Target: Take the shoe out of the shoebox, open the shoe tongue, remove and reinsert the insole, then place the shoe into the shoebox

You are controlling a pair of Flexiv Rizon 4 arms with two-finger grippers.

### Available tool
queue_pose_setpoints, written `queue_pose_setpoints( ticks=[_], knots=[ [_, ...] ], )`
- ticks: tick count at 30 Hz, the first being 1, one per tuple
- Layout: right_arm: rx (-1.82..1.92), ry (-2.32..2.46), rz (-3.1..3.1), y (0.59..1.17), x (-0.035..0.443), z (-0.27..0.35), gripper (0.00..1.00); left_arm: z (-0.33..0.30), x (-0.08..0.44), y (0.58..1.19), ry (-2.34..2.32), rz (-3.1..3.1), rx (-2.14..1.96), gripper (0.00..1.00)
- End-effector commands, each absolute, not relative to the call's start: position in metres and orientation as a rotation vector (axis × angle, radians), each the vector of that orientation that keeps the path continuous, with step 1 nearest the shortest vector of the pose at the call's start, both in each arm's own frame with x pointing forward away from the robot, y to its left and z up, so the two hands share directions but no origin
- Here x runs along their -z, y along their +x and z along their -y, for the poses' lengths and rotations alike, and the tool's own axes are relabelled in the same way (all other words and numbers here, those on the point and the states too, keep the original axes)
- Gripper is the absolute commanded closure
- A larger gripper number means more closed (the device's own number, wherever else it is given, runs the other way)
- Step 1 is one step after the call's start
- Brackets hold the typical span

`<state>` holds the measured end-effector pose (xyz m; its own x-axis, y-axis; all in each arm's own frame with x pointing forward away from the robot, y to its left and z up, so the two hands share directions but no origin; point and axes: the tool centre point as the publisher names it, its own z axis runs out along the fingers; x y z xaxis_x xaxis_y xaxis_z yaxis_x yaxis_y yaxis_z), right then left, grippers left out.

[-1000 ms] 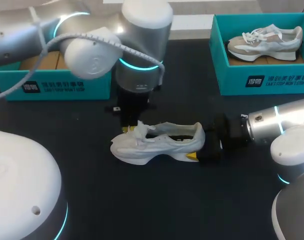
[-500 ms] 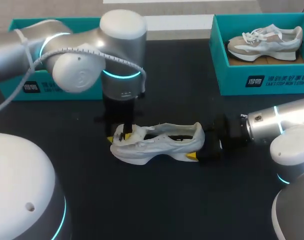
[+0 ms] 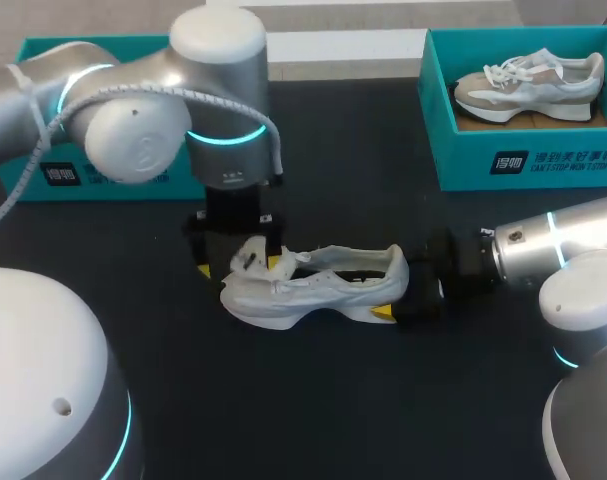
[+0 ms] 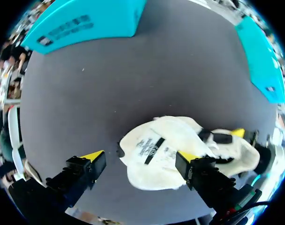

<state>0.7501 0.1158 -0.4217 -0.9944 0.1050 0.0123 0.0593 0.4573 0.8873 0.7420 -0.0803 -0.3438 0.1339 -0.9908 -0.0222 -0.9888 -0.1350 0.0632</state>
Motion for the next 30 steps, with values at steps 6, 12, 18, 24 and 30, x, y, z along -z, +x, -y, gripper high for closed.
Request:
queue_pose_setpoints(
  ticks=[6, 12, 18, 24, 30],
  knots=[
    [-1.605, 0.151, -2.644, 0.752, 0.425, -0.118, 1.00, 0.105, 0.294, 0.747, 1.601, 2.643, -0.102, 0.00],
    [-1.605, 0.151, -2.644, 0.752, 0.425, -0.118, 1.00, 0.133, 0.267, 0.754, 1.033, 2.951, -0.131, 0.00],
    [-1.605, 0.151, -2.644, 0.752, 0.425, -0.118, 1.00, 0.160, 0.248, 0.761, 0.519, 3.171, -0.126, 0.00],
    [-1.605, 0.151, -2.644, 0.752, 0.425, -0.118, 1.00, 0.181, 0.228, 0.760, 0.054, 3.251, -0.223, 0.00],
    [-1.605, 0.151, -2.644, 0.752, 0.425, -0.118, 1.00, 0.196, 0.221, 0.750, -0.313, 3.208, -0.399, 1.00]
  ],
)
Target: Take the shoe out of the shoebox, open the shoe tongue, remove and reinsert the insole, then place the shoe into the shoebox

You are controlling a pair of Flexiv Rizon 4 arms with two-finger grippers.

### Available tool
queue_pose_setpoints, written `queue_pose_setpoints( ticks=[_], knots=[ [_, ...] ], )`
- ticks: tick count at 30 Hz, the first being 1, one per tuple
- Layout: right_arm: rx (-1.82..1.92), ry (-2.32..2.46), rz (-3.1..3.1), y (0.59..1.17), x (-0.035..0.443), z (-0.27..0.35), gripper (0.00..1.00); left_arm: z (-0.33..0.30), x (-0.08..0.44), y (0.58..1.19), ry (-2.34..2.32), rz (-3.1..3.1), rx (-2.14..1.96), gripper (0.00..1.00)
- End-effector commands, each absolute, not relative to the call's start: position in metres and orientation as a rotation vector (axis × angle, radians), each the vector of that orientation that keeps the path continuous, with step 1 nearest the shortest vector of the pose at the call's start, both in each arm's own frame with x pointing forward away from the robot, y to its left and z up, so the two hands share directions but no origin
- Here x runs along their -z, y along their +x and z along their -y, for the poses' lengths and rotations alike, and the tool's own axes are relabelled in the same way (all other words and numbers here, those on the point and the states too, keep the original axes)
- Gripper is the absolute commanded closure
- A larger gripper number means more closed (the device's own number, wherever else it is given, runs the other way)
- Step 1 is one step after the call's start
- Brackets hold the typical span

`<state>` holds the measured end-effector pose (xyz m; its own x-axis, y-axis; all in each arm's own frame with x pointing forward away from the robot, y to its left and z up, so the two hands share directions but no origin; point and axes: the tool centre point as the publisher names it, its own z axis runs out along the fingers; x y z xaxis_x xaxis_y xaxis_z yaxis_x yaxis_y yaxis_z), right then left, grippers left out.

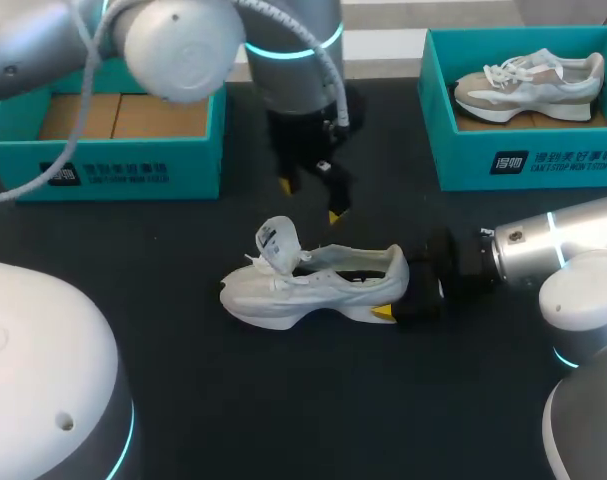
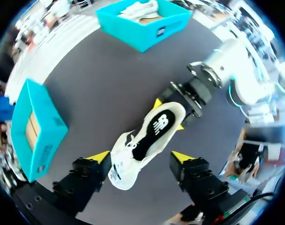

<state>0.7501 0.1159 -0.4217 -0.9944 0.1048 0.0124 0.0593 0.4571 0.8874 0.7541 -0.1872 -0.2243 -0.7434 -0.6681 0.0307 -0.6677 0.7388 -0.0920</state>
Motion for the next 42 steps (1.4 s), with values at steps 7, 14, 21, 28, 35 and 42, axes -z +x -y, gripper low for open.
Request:
queue_pose_setpoints(
  ticks=[7, 14, 21, 28, 35, 42],
  knots=[
    [-1.605, 0.151, -2.644, 0.752, 0.425, -0.118, 1.00, 0.203, 0.218, 0.749, 0.397, -3.034, 0.514, 1.00],
    [-1.605, 0.151, -2.644, 0.752, 0.425, -0.118, 1.00, 0.203, 0.218, 0.749, 0.397, -3.034, 0.514, 1.00],
    [-1.605, 0.151, -2.644, 0.752, 0.425, -0.118, 1.00, 0.203, 0.218, 0.749, 0.397, -3.034, 0.514, 1.00],
    [-1.605, 0.151, -2.644, 0.752, 0.425, -0.118, 1.00, 0.212, 0.252, 0.744, 0.397, -3.106, 0.470, 1.00],
    [-1.605, 0.151, -2.644, 0.752, 0.425, -0.118, 1.00, 0.224, 0.286, 0.739, 0.390, -3.169, 0.417, 1.00],
    [-1.605, 0.151, -2.644, 0.752, 0.425, -0.118, 1.00, 0.236, 0.309, 0.735, 0.354, -3.199, 0.389, 1.00]
  ],
)
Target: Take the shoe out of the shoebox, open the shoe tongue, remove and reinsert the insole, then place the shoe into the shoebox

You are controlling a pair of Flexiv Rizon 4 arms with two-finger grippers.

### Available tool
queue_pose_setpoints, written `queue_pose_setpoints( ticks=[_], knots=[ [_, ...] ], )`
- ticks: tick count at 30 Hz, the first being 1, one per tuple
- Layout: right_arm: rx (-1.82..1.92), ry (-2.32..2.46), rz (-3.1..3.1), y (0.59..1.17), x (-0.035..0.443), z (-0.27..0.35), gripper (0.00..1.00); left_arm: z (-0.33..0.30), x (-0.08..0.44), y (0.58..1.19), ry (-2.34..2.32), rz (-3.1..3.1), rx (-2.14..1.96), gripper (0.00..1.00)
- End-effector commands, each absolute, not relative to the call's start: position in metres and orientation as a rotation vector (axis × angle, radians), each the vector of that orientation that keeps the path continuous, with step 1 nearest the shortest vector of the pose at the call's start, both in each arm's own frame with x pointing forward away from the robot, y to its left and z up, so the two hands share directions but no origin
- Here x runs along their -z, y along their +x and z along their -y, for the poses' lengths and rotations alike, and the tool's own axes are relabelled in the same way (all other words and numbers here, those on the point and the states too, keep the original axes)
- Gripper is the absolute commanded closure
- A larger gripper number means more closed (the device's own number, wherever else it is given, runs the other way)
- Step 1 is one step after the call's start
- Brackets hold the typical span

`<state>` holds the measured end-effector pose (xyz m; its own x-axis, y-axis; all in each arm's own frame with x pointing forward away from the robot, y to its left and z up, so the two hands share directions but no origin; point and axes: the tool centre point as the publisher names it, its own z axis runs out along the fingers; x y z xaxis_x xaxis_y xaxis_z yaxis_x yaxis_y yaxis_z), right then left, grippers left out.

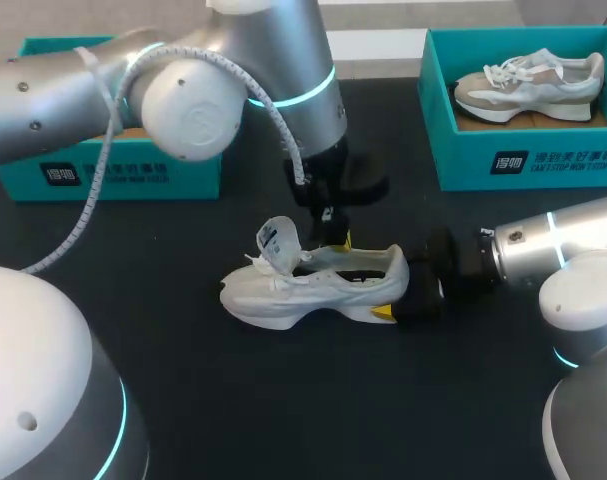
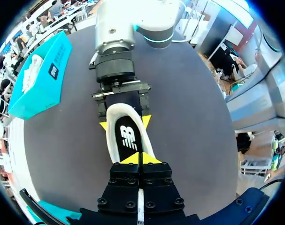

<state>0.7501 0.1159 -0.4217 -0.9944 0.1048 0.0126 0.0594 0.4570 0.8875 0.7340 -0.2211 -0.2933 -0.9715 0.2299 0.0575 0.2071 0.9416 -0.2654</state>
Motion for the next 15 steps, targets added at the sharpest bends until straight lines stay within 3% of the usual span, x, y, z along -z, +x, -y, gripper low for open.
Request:
queue_pose_setpoints(
  ticks=[1, 15],
  knots=[
    [-1.605, 0.151, -2.644, 0.752, 0.425, -0.118, 1.00, 0.237, 0.313, 0.735, -0.309, 3.008, -0.349, 1.00],
    [-1.605, 0.151, -2.644, 0.752, 0.425, -0.118, 1.00, 0.235, 0.343, 0.744, -0.208, 3.015, -0.401, 1.00]
  ],
)
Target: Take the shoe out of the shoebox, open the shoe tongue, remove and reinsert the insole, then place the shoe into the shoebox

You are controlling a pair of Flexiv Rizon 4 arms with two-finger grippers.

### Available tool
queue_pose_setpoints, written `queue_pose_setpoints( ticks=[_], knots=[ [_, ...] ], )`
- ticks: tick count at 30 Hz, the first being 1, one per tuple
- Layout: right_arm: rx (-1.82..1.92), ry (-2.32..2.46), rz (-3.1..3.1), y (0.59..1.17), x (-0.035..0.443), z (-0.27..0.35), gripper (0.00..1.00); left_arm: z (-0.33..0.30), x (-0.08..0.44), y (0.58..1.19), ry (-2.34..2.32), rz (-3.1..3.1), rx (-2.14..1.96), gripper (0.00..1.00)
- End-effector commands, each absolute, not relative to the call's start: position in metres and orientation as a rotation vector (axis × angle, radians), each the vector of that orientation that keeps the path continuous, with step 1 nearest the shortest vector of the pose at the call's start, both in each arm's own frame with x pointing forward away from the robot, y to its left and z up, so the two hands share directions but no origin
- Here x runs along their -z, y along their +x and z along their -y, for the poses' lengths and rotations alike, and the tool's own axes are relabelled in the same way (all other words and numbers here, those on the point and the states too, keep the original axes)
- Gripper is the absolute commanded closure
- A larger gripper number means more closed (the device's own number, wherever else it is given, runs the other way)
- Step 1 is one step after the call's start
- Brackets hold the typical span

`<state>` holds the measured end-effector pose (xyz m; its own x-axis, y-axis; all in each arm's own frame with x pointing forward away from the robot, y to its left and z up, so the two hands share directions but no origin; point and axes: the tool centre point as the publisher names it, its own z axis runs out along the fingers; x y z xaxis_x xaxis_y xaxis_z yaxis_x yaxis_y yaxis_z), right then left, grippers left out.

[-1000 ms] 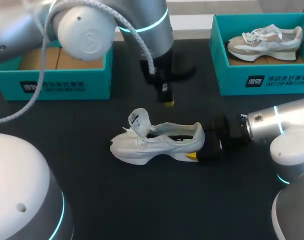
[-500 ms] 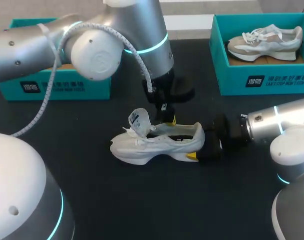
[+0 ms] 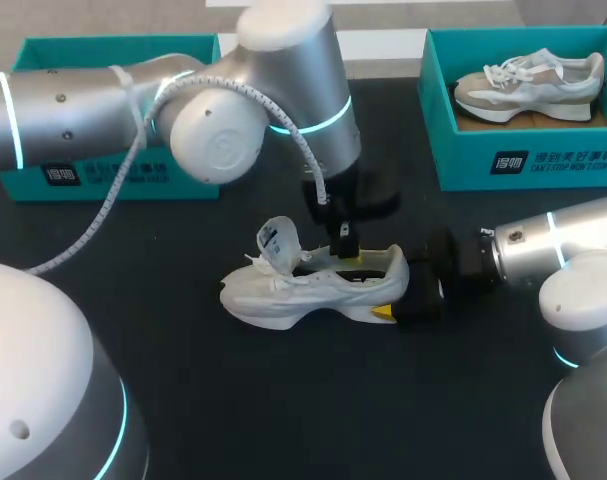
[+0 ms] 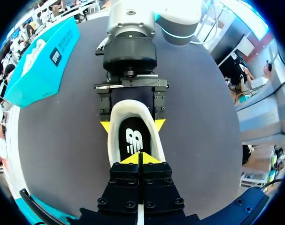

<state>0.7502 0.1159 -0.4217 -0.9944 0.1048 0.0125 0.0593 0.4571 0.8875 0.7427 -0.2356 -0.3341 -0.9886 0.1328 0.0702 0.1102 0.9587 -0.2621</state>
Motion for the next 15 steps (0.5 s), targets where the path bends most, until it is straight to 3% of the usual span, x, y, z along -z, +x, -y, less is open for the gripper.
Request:
queue_pose_setpoints(
  ticks=[1, 15],
  knots=[
    [-1.605, 0.151, -2.644, 0.752, 0.425, -0.118, 1.00, 0.235, 0.345, 0.743, -0.221, 3.014, -0.409, 1.00],
    [-1.605, 0.151, -2.644, 0.752, 0.425, -0.118, 1.00, 0.221, 0.372, 0.733, -0.259, 2.952, -0.339, 1.00]
  ],
)
